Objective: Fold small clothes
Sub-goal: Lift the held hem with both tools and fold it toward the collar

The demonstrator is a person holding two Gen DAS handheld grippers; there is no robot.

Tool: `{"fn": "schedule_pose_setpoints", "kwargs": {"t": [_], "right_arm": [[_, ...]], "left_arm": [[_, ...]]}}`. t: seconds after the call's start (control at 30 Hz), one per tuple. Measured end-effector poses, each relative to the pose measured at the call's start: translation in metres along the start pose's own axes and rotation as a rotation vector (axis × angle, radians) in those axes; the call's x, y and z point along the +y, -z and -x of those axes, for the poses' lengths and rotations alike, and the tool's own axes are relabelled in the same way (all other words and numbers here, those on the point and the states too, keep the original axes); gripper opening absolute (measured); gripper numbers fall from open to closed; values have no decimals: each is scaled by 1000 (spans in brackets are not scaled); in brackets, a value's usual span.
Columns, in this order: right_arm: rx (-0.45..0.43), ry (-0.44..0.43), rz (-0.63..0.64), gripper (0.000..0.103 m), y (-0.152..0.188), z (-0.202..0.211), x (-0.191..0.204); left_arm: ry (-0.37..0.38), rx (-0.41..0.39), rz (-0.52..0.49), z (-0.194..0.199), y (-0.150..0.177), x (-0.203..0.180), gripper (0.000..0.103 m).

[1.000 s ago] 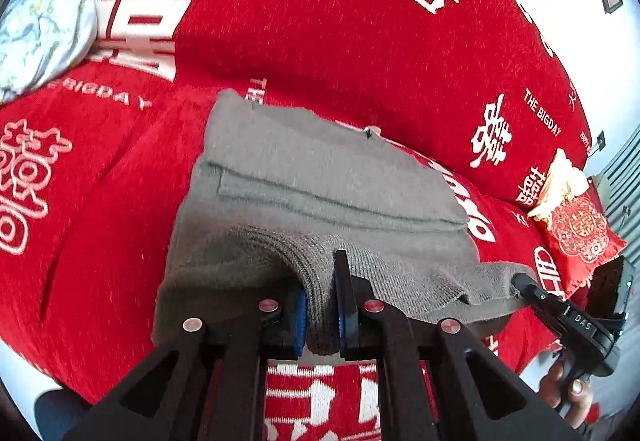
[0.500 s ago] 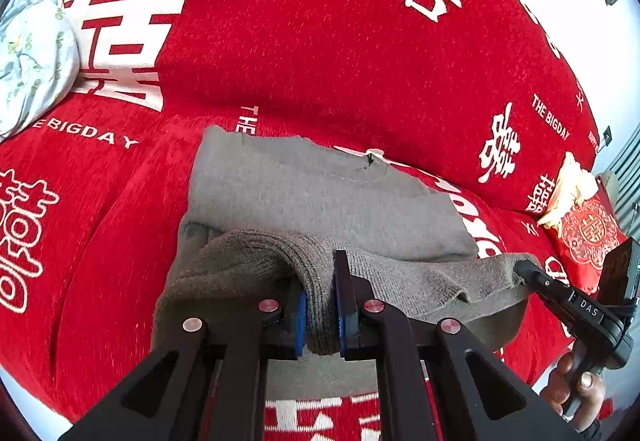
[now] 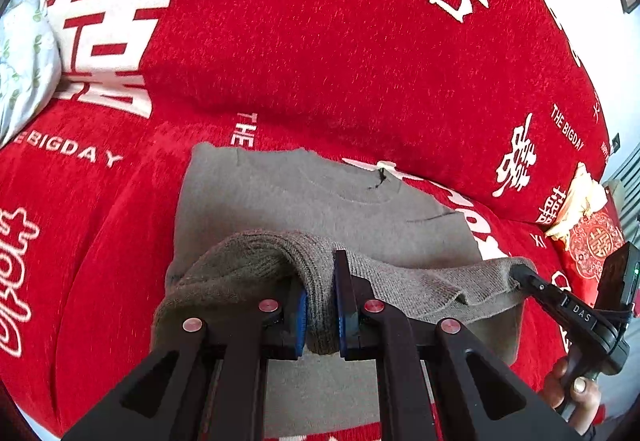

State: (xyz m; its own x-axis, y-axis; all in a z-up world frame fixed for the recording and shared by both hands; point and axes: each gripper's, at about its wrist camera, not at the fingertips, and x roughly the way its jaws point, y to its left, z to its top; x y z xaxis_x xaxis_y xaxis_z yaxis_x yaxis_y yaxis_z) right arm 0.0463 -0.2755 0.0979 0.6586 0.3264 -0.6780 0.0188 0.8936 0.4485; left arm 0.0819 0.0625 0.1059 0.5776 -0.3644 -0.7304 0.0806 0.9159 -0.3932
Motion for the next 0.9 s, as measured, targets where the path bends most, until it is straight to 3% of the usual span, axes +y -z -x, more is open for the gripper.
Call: {"fn": "schedule_pose_setpoints", "kwargs": {"t": [0.9], "right_arm": [[66,86,-22,13,-52,-82,-14]], "left_arm": [[-55,93,1,-83,-56,15,12]]}}
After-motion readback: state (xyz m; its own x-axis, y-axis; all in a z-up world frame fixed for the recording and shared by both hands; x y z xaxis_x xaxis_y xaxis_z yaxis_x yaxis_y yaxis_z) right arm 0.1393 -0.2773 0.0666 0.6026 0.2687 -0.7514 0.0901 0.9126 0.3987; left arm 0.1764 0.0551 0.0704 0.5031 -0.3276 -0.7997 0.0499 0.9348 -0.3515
